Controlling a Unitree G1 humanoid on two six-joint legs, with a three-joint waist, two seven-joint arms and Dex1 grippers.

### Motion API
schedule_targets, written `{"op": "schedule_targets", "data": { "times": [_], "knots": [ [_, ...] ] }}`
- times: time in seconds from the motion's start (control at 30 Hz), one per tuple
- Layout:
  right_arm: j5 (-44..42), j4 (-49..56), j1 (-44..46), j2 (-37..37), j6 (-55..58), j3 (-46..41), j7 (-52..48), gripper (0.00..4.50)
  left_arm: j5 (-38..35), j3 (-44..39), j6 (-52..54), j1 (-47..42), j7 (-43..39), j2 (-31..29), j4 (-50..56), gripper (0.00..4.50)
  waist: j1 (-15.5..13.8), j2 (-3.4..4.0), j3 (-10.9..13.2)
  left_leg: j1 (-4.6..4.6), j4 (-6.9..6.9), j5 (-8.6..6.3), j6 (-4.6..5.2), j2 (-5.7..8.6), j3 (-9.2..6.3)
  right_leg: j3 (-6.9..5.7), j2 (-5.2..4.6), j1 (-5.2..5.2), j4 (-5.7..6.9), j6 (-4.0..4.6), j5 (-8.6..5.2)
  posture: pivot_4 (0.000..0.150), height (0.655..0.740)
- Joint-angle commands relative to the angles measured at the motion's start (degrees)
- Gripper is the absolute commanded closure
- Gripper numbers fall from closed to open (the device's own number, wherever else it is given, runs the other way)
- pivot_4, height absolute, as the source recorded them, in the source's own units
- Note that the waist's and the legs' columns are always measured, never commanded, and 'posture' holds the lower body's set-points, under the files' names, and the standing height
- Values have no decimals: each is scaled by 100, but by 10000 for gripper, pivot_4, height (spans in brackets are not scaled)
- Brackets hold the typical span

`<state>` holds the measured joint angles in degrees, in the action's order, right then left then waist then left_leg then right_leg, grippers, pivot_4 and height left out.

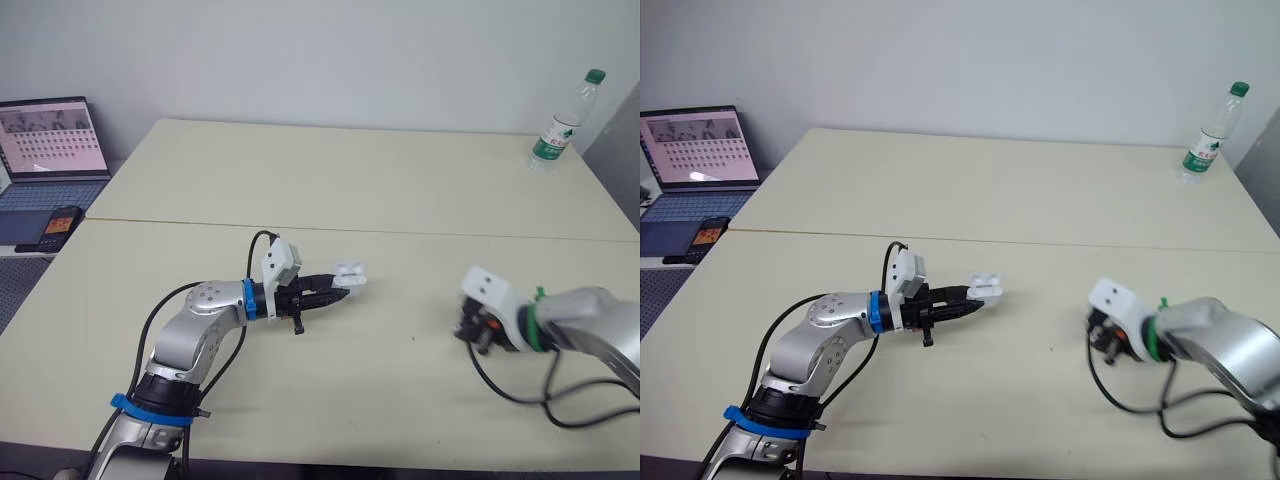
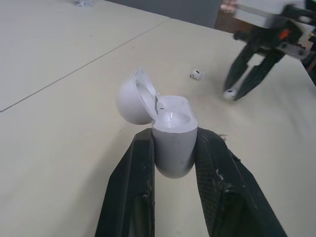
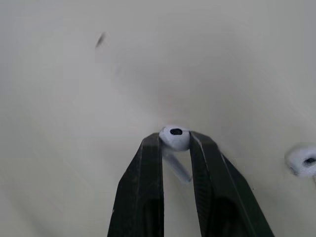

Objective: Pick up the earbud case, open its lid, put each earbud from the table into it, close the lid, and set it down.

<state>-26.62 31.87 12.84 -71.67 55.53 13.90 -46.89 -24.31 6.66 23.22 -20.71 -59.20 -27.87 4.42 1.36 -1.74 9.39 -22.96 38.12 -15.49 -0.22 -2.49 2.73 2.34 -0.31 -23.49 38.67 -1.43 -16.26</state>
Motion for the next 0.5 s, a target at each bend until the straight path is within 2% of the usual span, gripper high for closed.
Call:
{"op": "schedule_targets", "data": {
  "times": [0.03,0.17,0.43,0.5],
  "knots": [
    [491,-77,-681,-637,-1476,-383,-832,41017,-73,-76,-90,24,23,-7,349,37405,13,-1,0,2,1,0,0,0,4,3,0,1,2,-1,-1,1500,7362],
    [1090,-589,-1361,-1089,-2420,-531,-1115,41017,-88,-96,-52,72,41,-13,409,37405,40,0,1,17,6,1,0,-5,16,13,1,5,16,-6,-3,1500,7362],
    [1545,-786,-1479,-876,-2998,-541,-1416,41017,-109,-79,45,99,132,-9,557,37405,35,1,1,31,18,3,-1,-16,16,18,14,12,29,-11,-6,1500,7362],
    [1641,-804,-1519,-903,-3010,-569,-1494,33697,-117,-83,65,97,148,-18,574,37405,32,1,1,26,25,3,-2,-14,17,18,12,13,27,-7,-4,1500,7362]
  ]
}}
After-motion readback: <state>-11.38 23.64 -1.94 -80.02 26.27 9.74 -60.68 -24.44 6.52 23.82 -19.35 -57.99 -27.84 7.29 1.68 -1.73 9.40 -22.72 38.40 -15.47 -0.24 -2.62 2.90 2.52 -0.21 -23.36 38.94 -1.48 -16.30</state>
